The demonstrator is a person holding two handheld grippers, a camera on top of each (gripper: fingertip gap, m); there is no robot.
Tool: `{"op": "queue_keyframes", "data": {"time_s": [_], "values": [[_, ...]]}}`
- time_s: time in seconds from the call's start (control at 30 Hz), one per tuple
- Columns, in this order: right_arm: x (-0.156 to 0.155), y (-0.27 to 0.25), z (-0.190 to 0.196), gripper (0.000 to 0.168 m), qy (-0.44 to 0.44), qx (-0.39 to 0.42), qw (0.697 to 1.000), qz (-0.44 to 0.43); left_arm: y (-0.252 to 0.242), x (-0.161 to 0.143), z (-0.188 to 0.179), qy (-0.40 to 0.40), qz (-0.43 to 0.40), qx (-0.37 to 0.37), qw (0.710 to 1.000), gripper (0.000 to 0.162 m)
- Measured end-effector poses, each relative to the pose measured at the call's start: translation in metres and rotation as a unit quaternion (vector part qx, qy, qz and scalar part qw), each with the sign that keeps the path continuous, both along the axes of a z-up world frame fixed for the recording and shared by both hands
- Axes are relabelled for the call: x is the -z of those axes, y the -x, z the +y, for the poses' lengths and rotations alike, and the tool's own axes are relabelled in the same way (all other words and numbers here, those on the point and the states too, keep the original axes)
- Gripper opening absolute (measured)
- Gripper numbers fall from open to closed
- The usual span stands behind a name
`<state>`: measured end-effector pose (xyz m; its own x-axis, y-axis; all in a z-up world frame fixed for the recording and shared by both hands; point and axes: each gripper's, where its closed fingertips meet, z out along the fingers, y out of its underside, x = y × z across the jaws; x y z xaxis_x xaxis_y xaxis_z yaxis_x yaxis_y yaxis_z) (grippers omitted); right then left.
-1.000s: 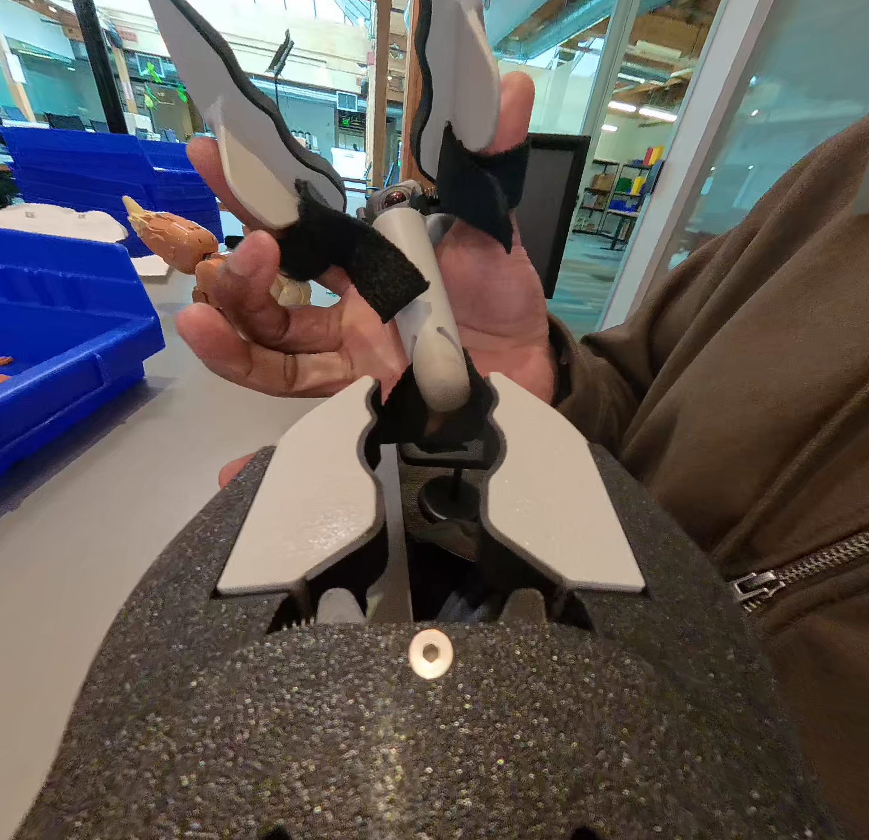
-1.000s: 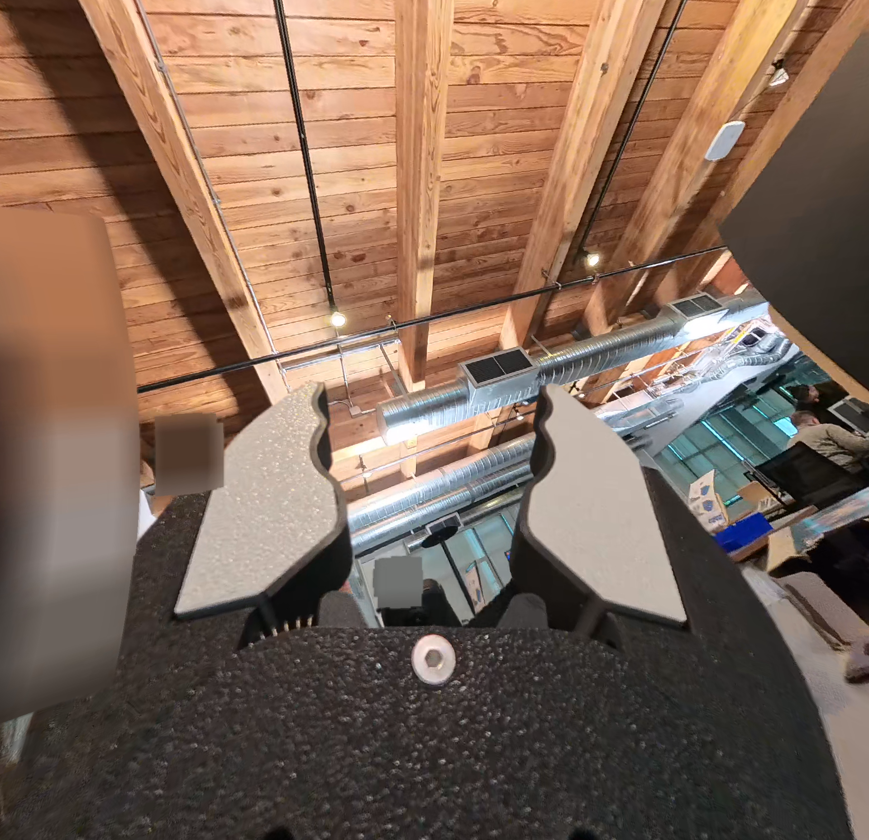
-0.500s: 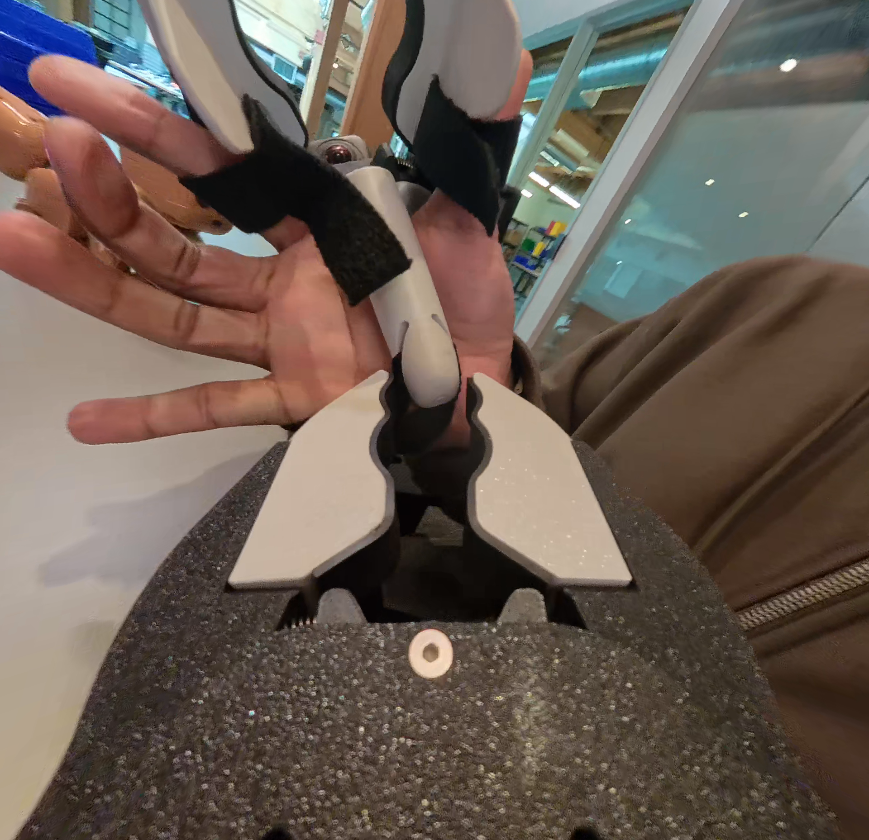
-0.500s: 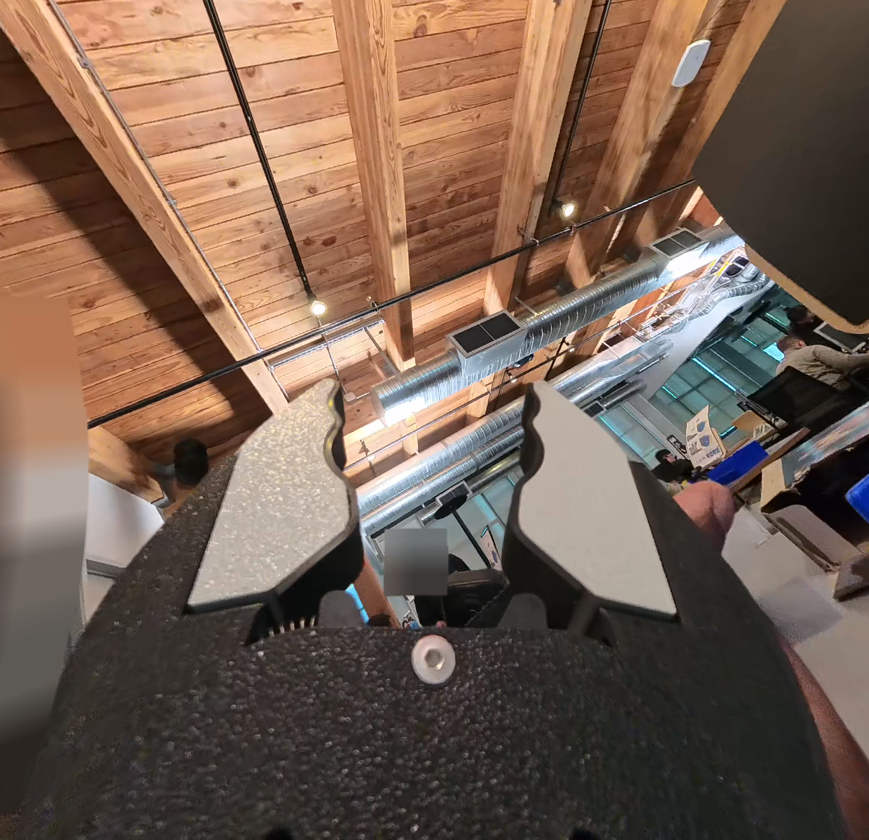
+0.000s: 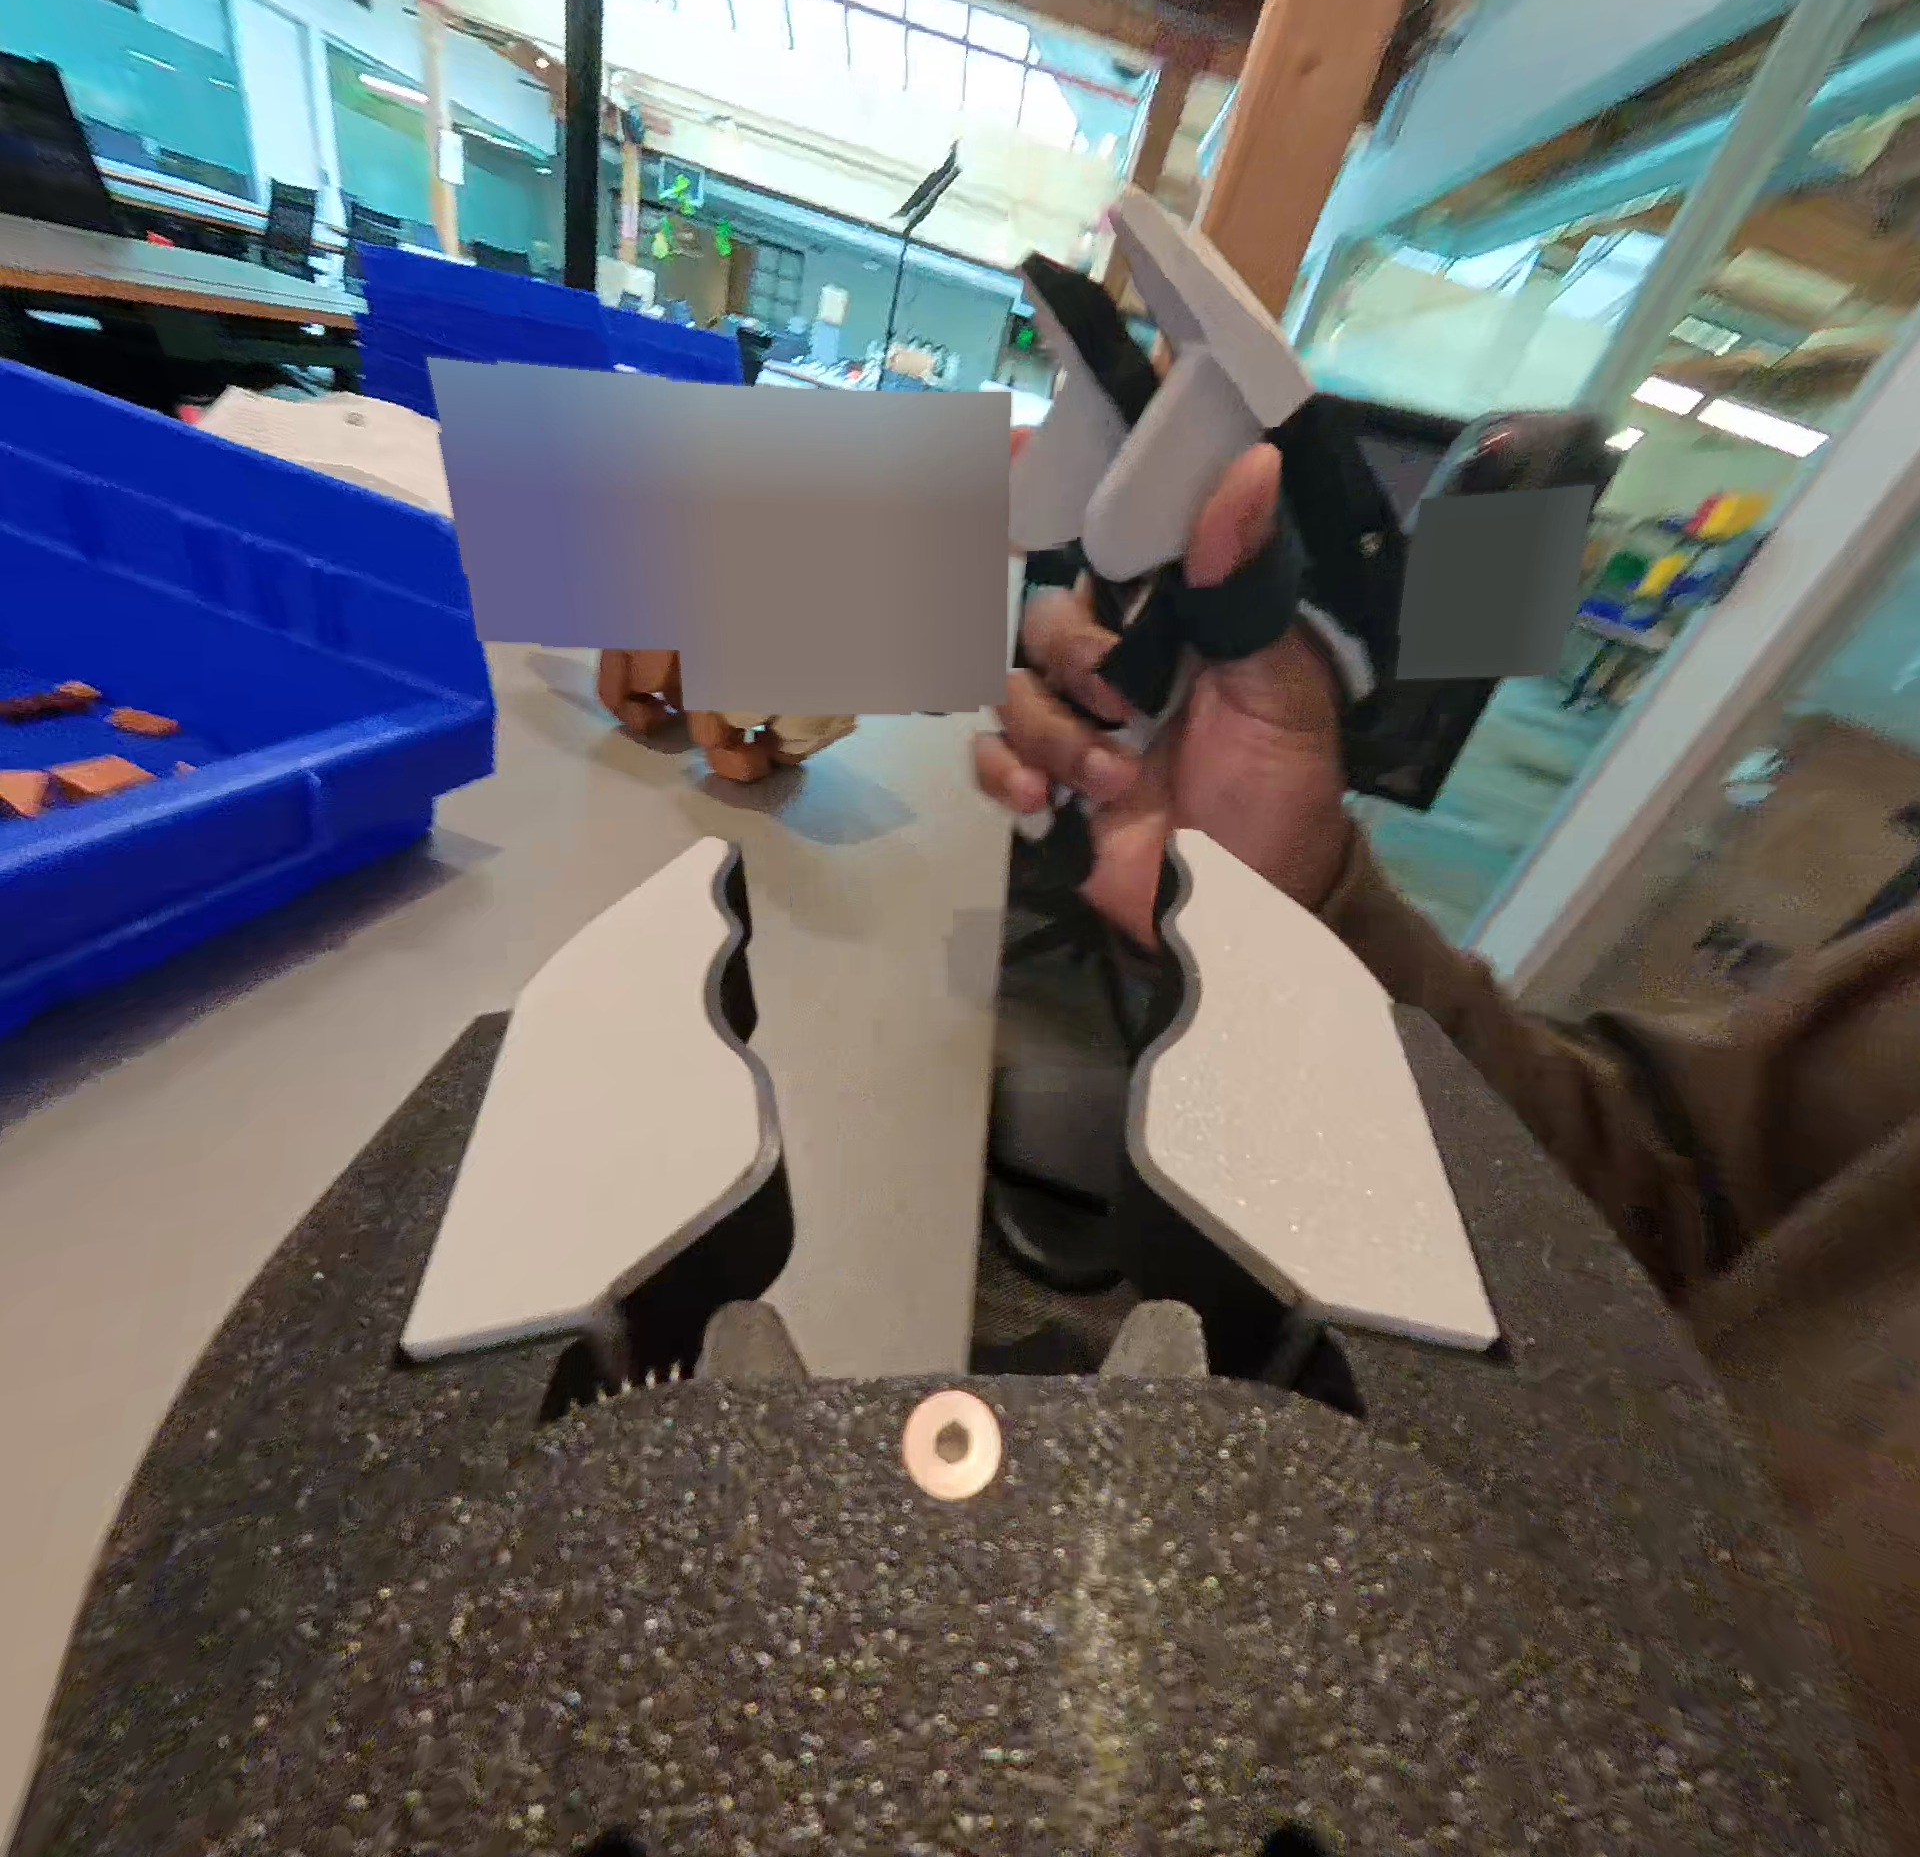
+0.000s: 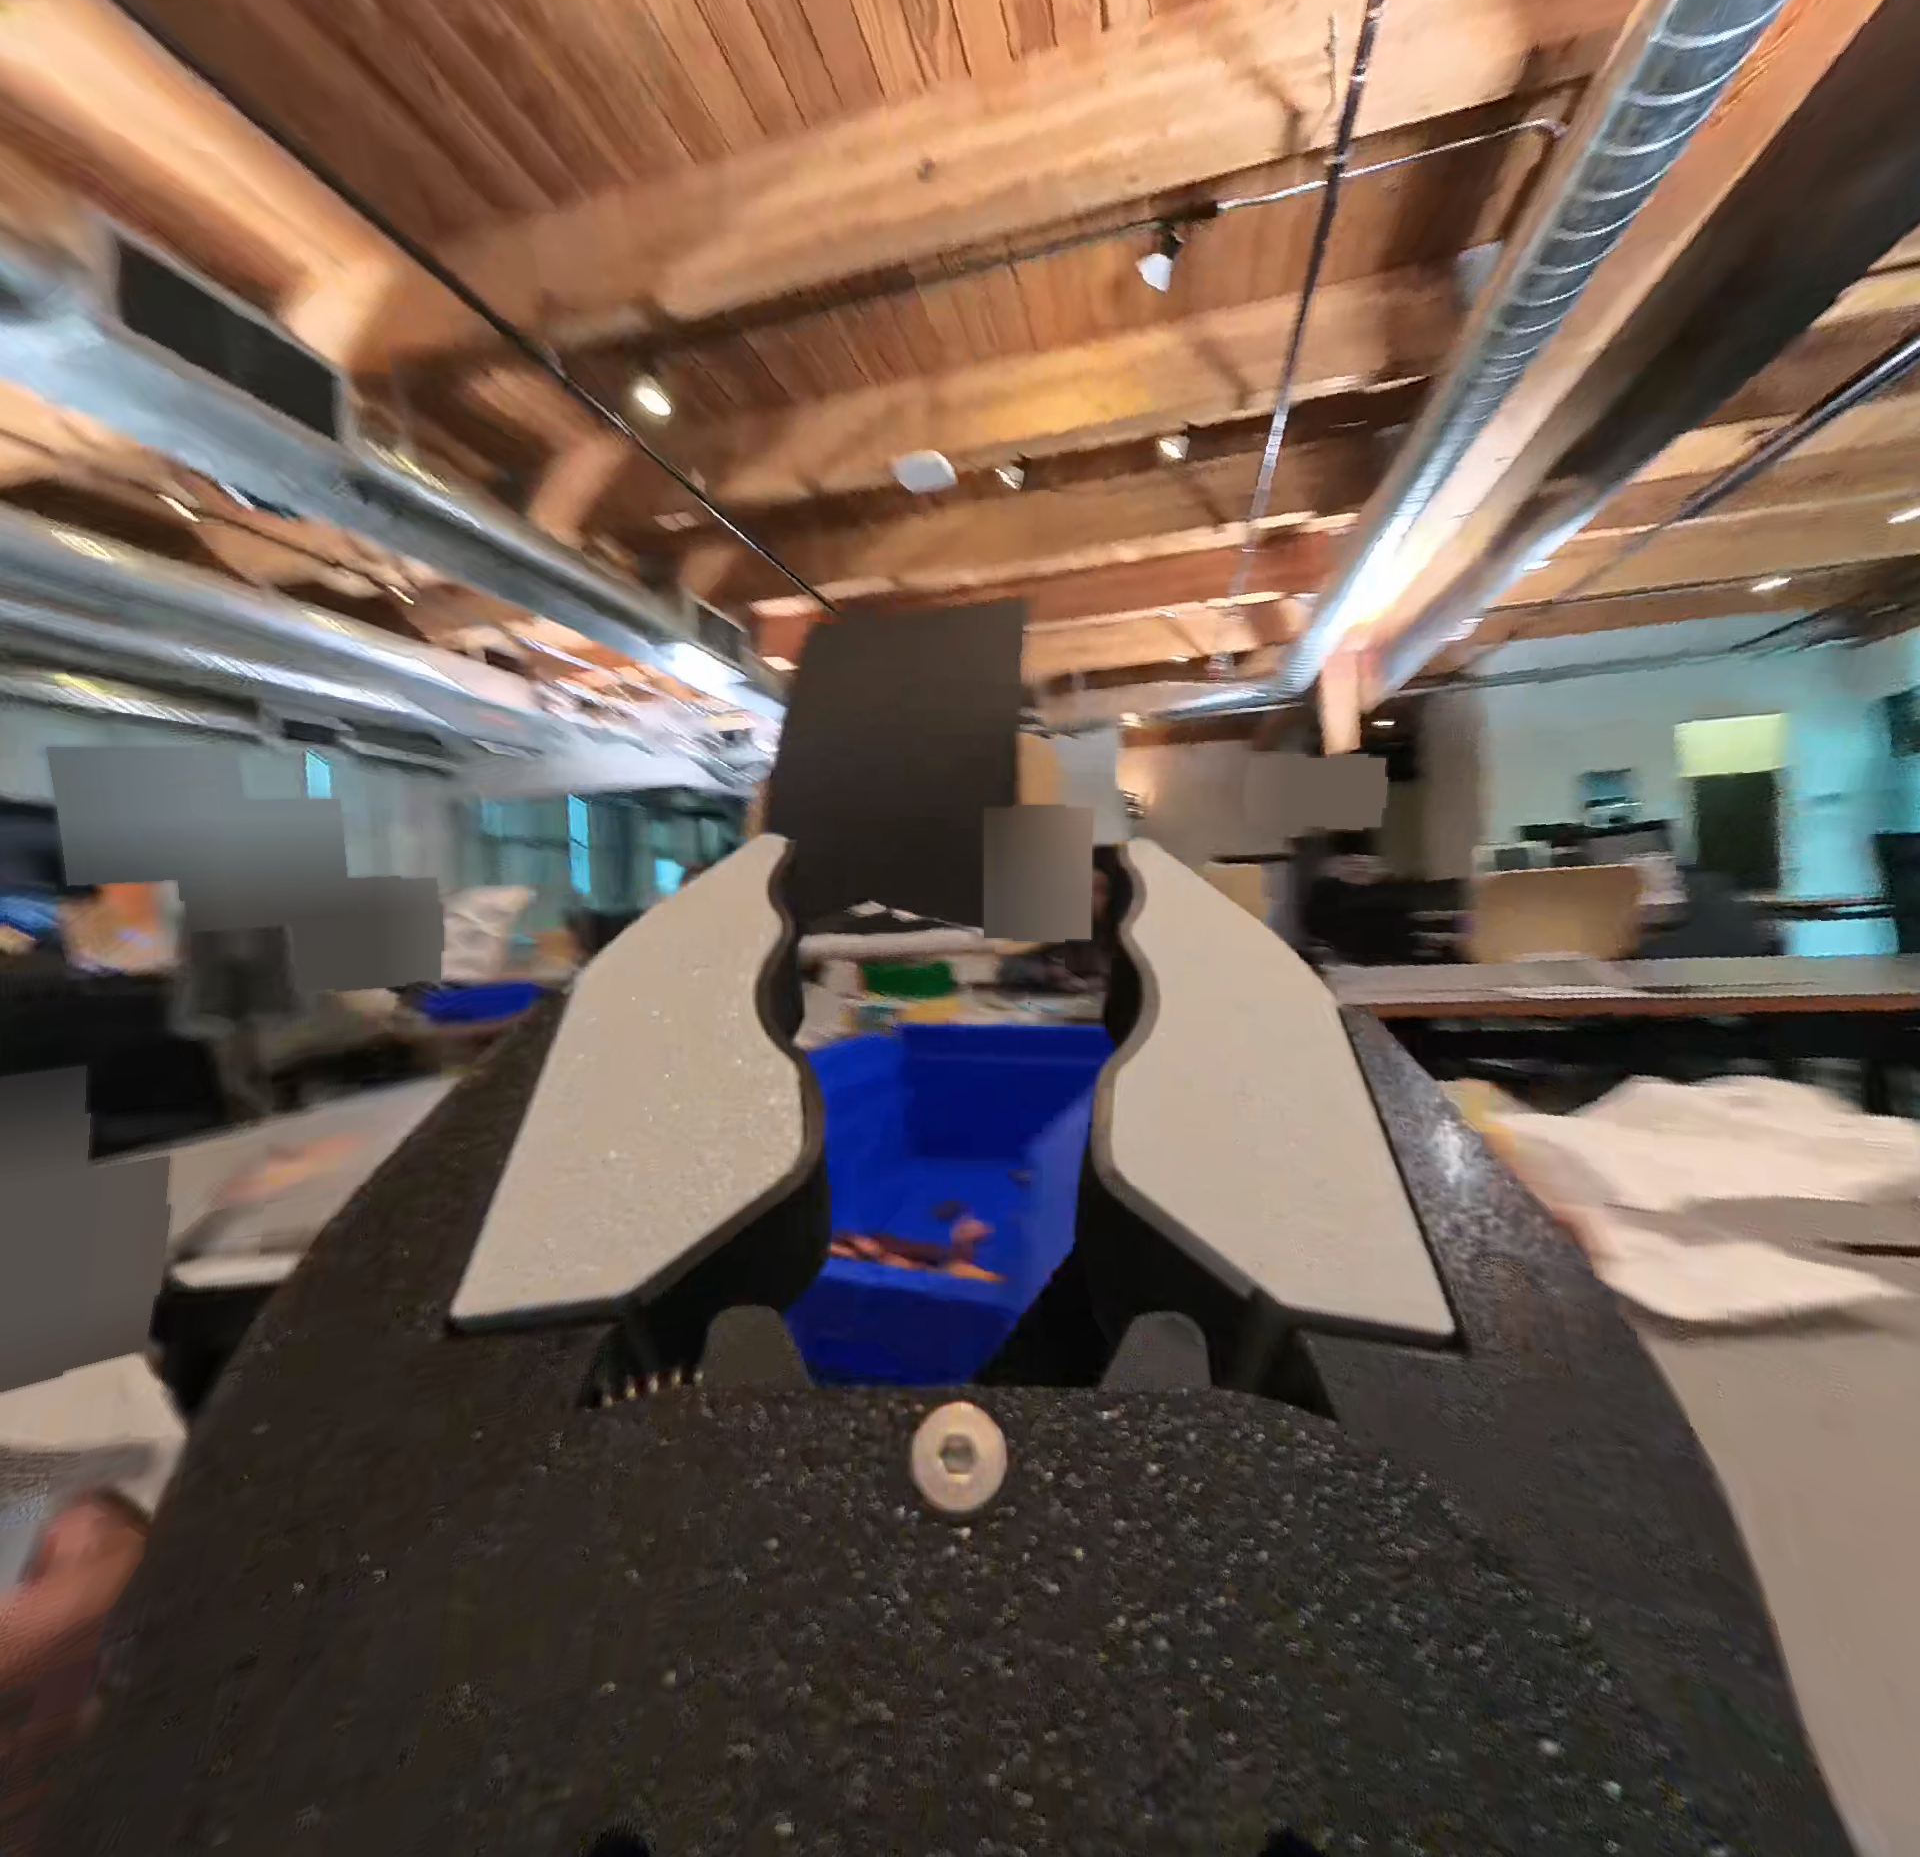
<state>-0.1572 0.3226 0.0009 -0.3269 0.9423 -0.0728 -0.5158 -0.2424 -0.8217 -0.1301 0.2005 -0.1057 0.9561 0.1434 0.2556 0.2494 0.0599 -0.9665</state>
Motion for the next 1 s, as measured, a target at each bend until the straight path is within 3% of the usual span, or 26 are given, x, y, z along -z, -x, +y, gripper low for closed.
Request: {"op": "queue_keyframes", "data": {"time_s": [0.1,0.3,0.57,0.87,0.97,1.0], "values": [[0.016,-0.004,0.055,0.057,-0.046,0.084,0.995,-0.033,0.018,0.004,0.027,0.034,0.052,-0.016,0.998,0.089],[0.057,0.009,0.112,0.072,-0.031,0.045,0.991,-0.125,0.043,-0.003,0.104,0.064,0.121,0.019,0.99,0.106],[0.1,0.006,0.119,0.073,-0.078,0.041,0.972,-0.216,0.077,0.011,0.196,0.148,0.137,0.091,0.975,0.115],[0.124,-0.019,0.104,0.067,-0.081,0.053,0.966,-0.239,0.077,0.013,0.232,0.158,0.164,0.162,0.96,0.118],[0.131,-0.024,0.1,0.067,-0.092,0.065,0.962,-0.249,0.075,0.021,0.238,0.178,0.172,0.181,0.952,0.111],[0.133,-0.026,0.099,0.067,-0.094,0.071,0.96,-0.253,0.075,0.025,0.239,0.186,0.179,0.184,0.948,0.1]]}}
